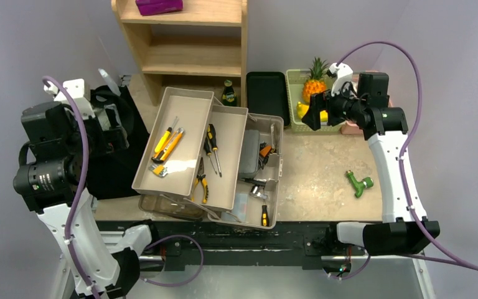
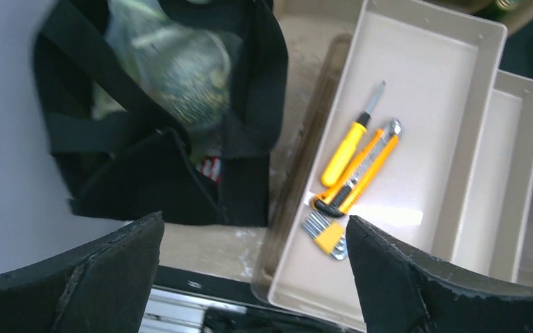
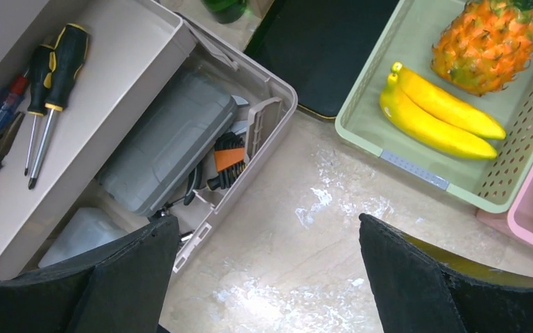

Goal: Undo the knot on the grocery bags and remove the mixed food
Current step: Pick up the takeout bag at the center of the board.

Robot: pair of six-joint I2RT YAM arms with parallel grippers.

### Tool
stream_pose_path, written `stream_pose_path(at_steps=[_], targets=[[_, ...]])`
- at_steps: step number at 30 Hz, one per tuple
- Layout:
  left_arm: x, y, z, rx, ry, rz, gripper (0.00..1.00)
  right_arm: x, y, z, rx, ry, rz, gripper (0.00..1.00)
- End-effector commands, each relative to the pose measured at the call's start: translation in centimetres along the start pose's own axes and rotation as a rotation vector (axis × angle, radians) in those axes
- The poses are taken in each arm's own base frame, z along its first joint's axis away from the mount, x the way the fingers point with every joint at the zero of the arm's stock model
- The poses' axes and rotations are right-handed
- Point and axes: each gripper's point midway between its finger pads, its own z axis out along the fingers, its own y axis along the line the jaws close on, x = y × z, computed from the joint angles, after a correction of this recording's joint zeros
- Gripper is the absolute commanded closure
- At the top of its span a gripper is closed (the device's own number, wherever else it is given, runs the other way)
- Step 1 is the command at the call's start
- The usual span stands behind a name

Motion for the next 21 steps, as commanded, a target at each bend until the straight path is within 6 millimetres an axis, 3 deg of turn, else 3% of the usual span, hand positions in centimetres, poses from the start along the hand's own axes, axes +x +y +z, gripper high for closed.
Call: stream_pose_path(at_steps=[1, 4, 6, 13, 15, 21], targets=[[-3.0, 2.8, 0.5, -0.133, -0.021, 0.091, 0.0, -2.7, 1.1, -0.4, -0.046, -0.072, -0.023, 0.01], [-3.2, 4.9, 1.9, -0.225, 0.071, 0.103, 0.0, -3.5, 2.0, 0.0, -0.084, -0.076, -0.043, 0.01], [-3.2, 5.2, 2.7, -0.183, 0.102, 0.073, 0.0, -4.0, 3.0, 1.0, -0.122, -0.064, -0.058, 0.01], [-4.7, 2.9, 3.4, 0.187, 0.08, 0.187, 0.0, -7.9, 8.9, 4.5, -0.309, -0.058, -0.159, 0.01], [-5.5, 2.2, 3.9, 0.285, 0.061, 0.129, 0.0, -9.3, 11.0, 5.4, -0.371, -0.08, -0.161, 0.01], [-8.6, 0.2, 6.5, 0.523, -0.051, -0.059, 0.04, -12.9, 19.7, 7.5, -0.584, -0.164, -0.205, 0.01]])
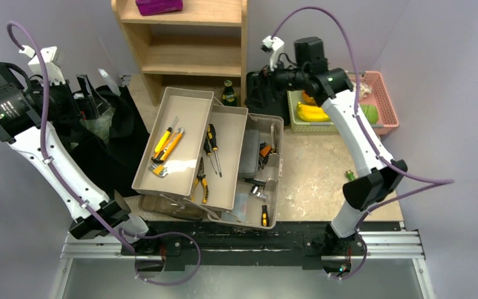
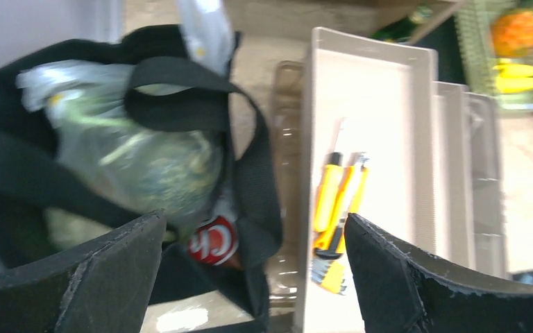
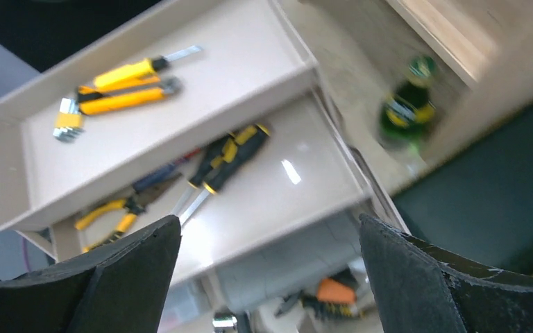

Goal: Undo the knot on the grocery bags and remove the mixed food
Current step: Pick up the takeout bag at the center of the board.

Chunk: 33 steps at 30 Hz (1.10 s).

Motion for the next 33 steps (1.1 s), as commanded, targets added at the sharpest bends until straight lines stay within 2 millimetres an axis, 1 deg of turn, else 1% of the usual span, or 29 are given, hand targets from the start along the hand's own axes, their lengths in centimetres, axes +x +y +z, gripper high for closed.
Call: stream_pose_path(at_steps=[1, 3, 4, 5, 8, 11, 14, 17, 18, 20, 23, 26, 27, 28, 30, 31, 33], targets=[[-2.3, -3.3, 1.7, 0.296, -0.112, -0.11, 0.06, -5.6, 6.2, 2.5, -0.18, -0.141, -0.073, 0.01], [-2.8, -3.7, 2.5, 0.378, -0.124, -0.166, 0.09, -6.0, 7.6, 4.2, -0.225, -0.15, -0.058, 0.01], [-2.9, -4.0, 2.9, 0.416, -0.118, -0.207, 0.1, -6.1, 8.4, 4.8, -0.245, -0.152, -0.052, 0.01], [-2.8, -4.3, 3.4, 0.441, -0.109, -0.228, 0.11, -6.1, 8.7, 5.3, -0.254, -0.156, -0.048, 0.02], [-1.6, -4.5, 5.1, 0.442, -0.059, -0.234, 0.13, -5.5, 9.2, 6.3, -0.276, -0.155, -0.028, 0.02], [0.0, -3.9, 6.6, 0.417, -0.009, -0.252, 0.15, -4.6, 9.4, 6.8, -0.285, -0.137, -0.014, 0.02], [2.1, -3.3, 7.9, 0.35, 0.058, -0.248, 0.17, -4.3, 9.6, 7.0, -0.304, -0.141, 0.005, 0.02], [4.1, -1.8, 9.2, 0.232, 0.109, -0.237, 0.16, -4.9, 10.7, 7.7, -0.358, -0.175, 0.039, 0.02], [4.4, -1.3, 9.5, 0.199, 0.108, -0.232, 0.16, -5.5, 11.3, 8.1, -0.378, -0.197, 0.047, 0.03], [5.3, -0.8, 10.0, 0.158, 0.136, -0.228, 0.17, -5.9, 12.8, 9.4, -0.421, -0.207, 0.072, 0.04], [6.5, -0.9, 10.7, 0.134, 0.182, -0.21, 0.17, -6.7, 15.7, 11.3, -0.497, -0.23, 0.099, 0.05], [7.1, 0.0, 11.5, 0.075, 0.203, -0.221, 0.18, -7.1, 18.4, 13.0, -0.553, -0.253, 0.117, 0.07], [7.3, 0.8, 11.8, 0.024, 0.212, -0.242, 0.18, -7.1, 18.9, 13.5, -0.559, -0.261, 0.117, 0.07], [7.4, 1.4, 12.0, -0.015, 0.212, -0.254, 0.18, -7.1, 19.3, 13.9, -0.562, -0.263, 0.117, 0.07], [7.2, 1.9, 12.2, -0.063, 0.192, -0.256, 0.1, -6.9, 19.6, 14.4, -0.56, -0.263, 0.117, 0.07], [6.9, 2.1, 12.2, -0.086, 0.168, -0.239, 0.08, -6.6, 19.8, 14.6, -0.56, -0.259, 0.118, 0.07], [6.5, 2.6, 12.3, -0.163, 0.128, -0.187, 0.08, -6.1, 19.7, 14.9, -0.554, -0.252, 0.125, 0.07]])
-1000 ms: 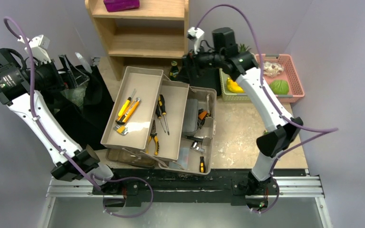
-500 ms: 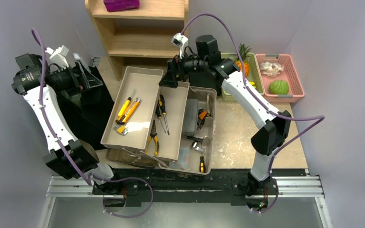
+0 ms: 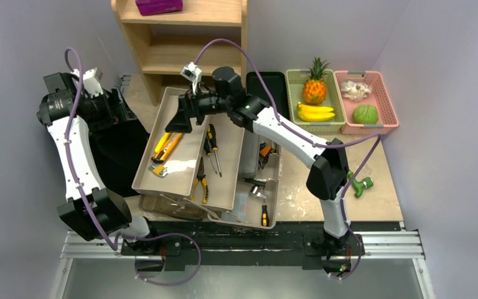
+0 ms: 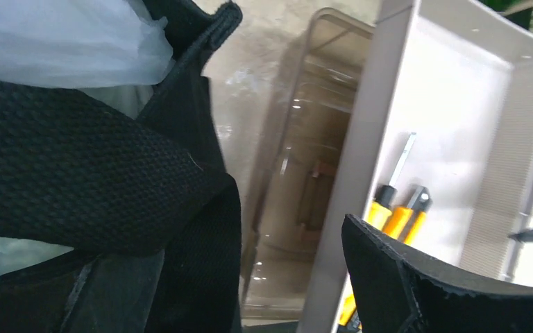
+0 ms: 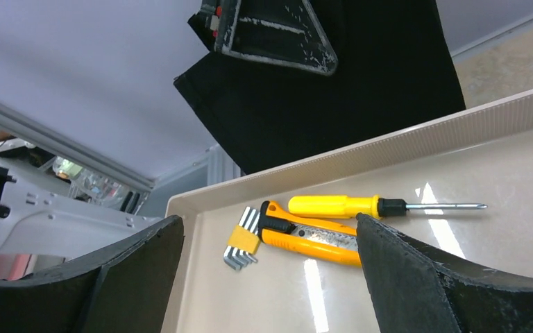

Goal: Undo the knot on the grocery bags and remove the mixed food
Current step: Pick up the takeout bag at the center of the board.

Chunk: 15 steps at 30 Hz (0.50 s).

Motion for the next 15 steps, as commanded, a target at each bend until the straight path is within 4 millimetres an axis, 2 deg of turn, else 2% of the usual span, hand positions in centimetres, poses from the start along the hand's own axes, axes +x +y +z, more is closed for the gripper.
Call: stream_pose_path(at_steps=[1, 4, 6, 7, 9, 10, 12, 14, 15], targets=[[-1.7, 2.0, -0.4, -0.232, -0.135, 0.058, 0.08, -3.7, 1.8, -1.0, -0.02, -0.115, -0.056, 0.07], [-2.5, 2.1, 0.0, -0.312, -0.183, 0.12, 0.15, -3.4, 1.8, -1.2, -0.011, -0.117, -0.06, 0.07], [-2.6, 2.2, 0.6, -0.328, -0.171, 0.118, 0.24, -3.2, 1.7, -1.2, -0.006, -0.117, -0.06, 0.07], [-2.5, 2.1, 1.2, -0.311, -0.151, 0.109, 0.3, -3.1, 1.6, -1.3, -0.004, -0.115, -0.057, 0.06], [-2.3, 1.2, 2.1, -0.248, -0.108, 0.082, 0.51, -3.4, 1.8, -1.1, -0.012, -0.128, -0.064, 0.04], [-2.3, 0.1, 2.5, -0.178, -0.093, 0.073, 0.61, -3.5, 1.8, -1.1, -0.018, -0.134, -0.066, 0.02], [-2.7, -3.6, 1.9, 0.009, -0.105, 0.088, 0.73, -3.5, 2.1, -0.8, -0.031, -0.142, -0.065, 0.01], [-3.7, -7.3, -0.4, 0.162, -0.191, 0.109, 0.86, -3.7, 2.5, -0.5, -0.042, -0.156, -0.059, 0.01], [-4.1, -8.8, -1.7, 0.215, -0.238, 0.124, 0.97, -4.0, 2.9, -0.2, -0.053, -0.166, -0.058, 0.01]])
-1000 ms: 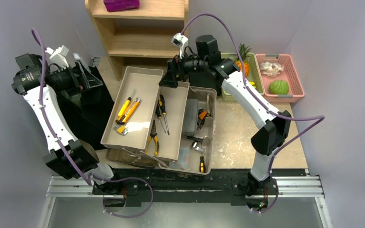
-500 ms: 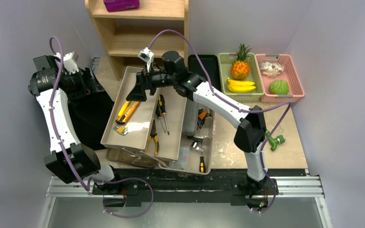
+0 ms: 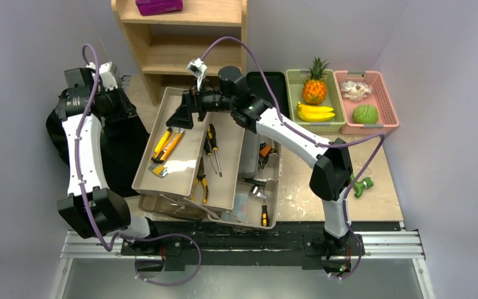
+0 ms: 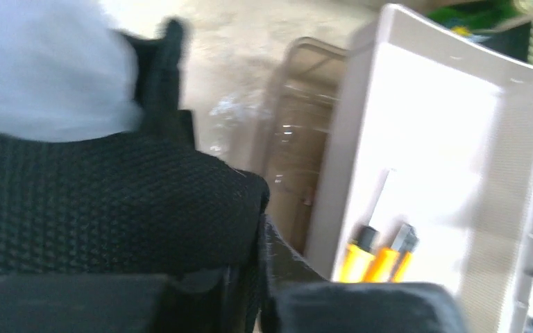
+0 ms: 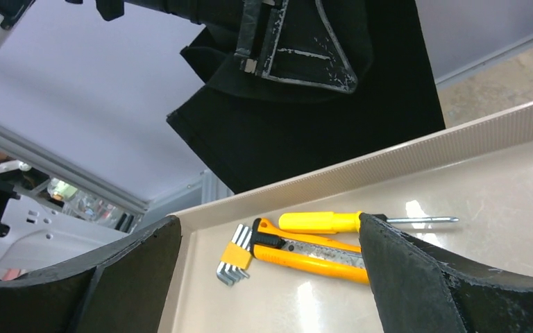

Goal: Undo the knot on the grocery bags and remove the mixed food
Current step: Pick up the takeout bag at the center of the board.

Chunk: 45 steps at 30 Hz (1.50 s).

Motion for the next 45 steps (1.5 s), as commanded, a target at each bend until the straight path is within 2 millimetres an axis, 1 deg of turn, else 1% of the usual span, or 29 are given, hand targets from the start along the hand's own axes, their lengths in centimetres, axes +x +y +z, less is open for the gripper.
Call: stream_pose_path(at_steps=[1, 3, 5, 6, 9, 13, 15, 19, 21, 22, 24, 25, 28, 30, 31, 33, 34, 35, 36, 37, 38, 39, 41, 42, 44, 45], targets=[[-4.2, -8.2, -6.8, 0.349, -0.237, 0.044, 1.0, -3.5, 3.4, 0.2, -0.064, -0.111, -0.048, 0.01], [-4.9, -10.3, -9.5, 0.427, -0.294, 0.06, 1.0, -3.8, 4.2, 1.1, -0.088, -0.134, -0.036, 0.01], [-5.2, -11.6, -11.3, 0.483, -0.322, 0.07, 1.0, -3.7, 5.2, 2.4, -0.12, -0.147, -0.018, 0.01], [-5.3, -12.2, -12.0, 0.509, -0.328, 0.069, 1.0, -3.7, 5.8, 2.9, -0.135, -0.158, -0.008, 0.01], [-5.4, -13.1, -12.7, 0.551, -0.326, 0.048, 1.0, -3.3, 7.5, 4.5, -0.197, -0.196, 0.042, 0.01], [-5.2, -13.7, -13.2, 0.588, -0.315, 0.033, 1.0, -3.3, 8.6, 6.3, -0.22, -0.298, 0.115, 0.01], [-5.3, -13.9, -13.5, 0.595, -0.321, 0.027, 1.0, -3.5, 8.5, 7.2, -0.19, -0.346, 0.126, 0.01], [-5.3, -14.3, -14.3, 0.606, -0.33, 0.022, 1.0, -4.9, 6.8, 8.2, -0.103, -0.46, 0.146, 0.02], [-5.2, -14.4, -14.4, 0.606, -0.327, 0.02, 1.0, -5.6, 6.4, 8.5, -0.09, -0.498, 0.151, 0.05], [-5.1, -14.4, -14.5, 0.601, -0.326, 0.017, 1.0, -5.8, 6.1, 8.7, -0.084, -0.514, 0.146, 0.09], [-5.0, -14.3, -14.5, 0.593, -0.317, 0.008, 1.0, -6.8, 5.9, 8.8, -0.062, -0.555, 0.101, 0.22], [-5.0, -14.4, -14.7, 0.592, -0.315, 0.006, 1.0, -7.1, 5.5, 8.9, -0.036, -0.571, 0.091, 0.28], [-4.8, -14.5, -15.0, 0.588, -0.309, 0.004, 1.0, -7.4, 4.2, 9.2, 0.021, -0.596, 0.09, 0.36], [-4.6, -14.4, -15.2, 0.578, -0.31, 0.0, 1.0, -7.7, 3.9, 9.1, 0.043, -0.612, 0.074, 0.45], [-4.5, -14.4, -15.2, 0.578, -0.305, -0.005, 1.0, -7.9, 3.9, 9.0, 0.045, -0.621, 0.062, 0.52], [-4.4, -14.3, -15.3, 0.565, -0.303, -0.01, 1.0, -8.4, 4.2, 8.9, 0.04, -0.632, 0.037, 0.79], [-4.5, -14.0, -15.4, 0.539, -0.311, -0.01, 0.88, -8.6, 4.3, 8.9, 0.035, -0.631, 0.028, 0.92], [-4.7, -13.6, -15.7, 0.504, -0.328, 0.003, 0.7, -8.6, 4.4, 8.9, 0.035, -0.627, 0.022, 1.0], [-5.0, -12.9, -16.0, 0.451, -0.345, 0.02, 0.52, -8.6, 4.5, 8.9, 0.037, -0.623, 0.017, 1.0], [-5.5, -12.2, -16.7, 0.384, -0.376, 0.038, 0.41, -8.5, 4.5, 8.8, 0.039, -0.618, 0.01, 1.0], [-6.2, -11.2, -17.4, 0.316, -0.411, 0.05, 0.34, -8.4, 4.6, 8.7, 0.04, -0.614, 0.003, 1.0], [-6.7, -10.4, -18.3, 0.263, -0.438, 0.055, 0.31, -8.3, 4.5, 8.6, 0.043, -0.609, -0.005, 1.0], [-8.4, -8.6, -20.9, 0.16, -0.507, 0.047, 0.28, -8.0, 4.6, 8.3, 0.048, -0.603, -0.014, 1.0], [-8.9, -7.6, -21.8, 0.106, -0.525, 0.04, 0.28, -7.8, 4.6, 8.2, 0.048, -0.597, -0.013, 1.0], [-9.0, -4.9, -23.6, -0.075, -0.56, 0.074, 0.27, -7.6, 4.5, 8.2, 0.049, -0.592, -0.014, 1.0], [-8.9, -3.0, -24.2, -0.192, -0.56, 0.102, 0.26, -7.5, 4.5, 8.1, 0.049, -0.591, -0.015, 1.0]])
